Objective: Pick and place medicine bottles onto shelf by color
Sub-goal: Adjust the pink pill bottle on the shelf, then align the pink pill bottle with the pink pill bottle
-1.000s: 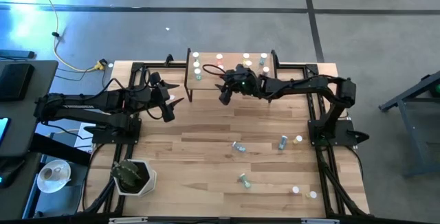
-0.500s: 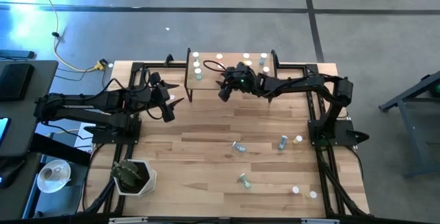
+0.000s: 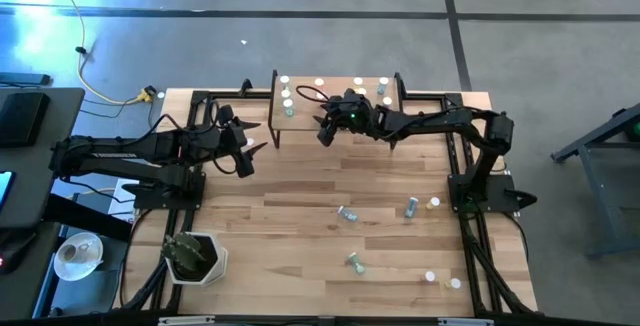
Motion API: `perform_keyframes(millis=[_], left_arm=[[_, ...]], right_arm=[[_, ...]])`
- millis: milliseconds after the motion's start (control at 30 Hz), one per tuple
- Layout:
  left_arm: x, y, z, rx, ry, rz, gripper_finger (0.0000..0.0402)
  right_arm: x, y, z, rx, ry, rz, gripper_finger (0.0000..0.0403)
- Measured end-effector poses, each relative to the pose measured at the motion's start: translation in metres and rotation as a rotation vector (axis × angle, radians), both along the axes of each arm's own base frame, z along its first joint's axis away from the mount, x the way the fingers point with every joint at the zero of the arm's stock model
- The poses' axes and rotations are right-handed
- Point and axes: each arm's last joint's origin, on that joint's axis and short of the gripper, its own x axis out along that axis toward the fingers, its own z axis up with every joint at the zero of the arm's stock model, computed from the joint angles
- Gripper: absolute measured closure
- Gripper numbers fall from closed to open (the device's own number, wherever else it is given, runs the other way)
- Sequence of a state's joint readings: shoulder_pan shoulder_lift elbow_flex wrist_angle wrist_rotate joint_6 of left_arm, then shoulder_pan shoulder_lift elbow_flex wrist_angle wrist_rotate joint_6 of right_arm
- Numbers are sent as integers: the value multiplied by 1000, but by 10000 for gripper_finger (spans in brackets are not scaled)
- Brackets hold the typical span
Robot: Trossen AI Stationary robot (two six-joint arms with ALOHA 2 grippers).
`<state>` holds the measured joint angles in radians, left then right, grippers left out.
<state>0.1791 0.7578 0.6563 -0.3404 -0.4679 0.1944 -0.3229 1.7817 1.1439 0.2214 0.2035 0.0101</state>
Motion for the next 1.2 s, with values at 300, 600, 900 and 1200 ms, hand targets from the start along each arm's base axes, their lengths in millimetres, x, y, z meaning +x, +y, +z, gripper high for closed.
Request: perform_keyframes(millis=[300,600,900,1200], left_arm=[[-2,0,-4,-50,17,23,161],[-3,-2,-7,-103,13,39,161],[-5,-2,-10,-143,18,53,161],[-4,-2,-9,-143,14,52,161]], right_arm=[[-2,12,14,-40,-7,45,210],[-21,36,55,-60,-39,97,210],[-49,83,79,153,-15,150,210],[-70,139,73,380,132,165,210]])
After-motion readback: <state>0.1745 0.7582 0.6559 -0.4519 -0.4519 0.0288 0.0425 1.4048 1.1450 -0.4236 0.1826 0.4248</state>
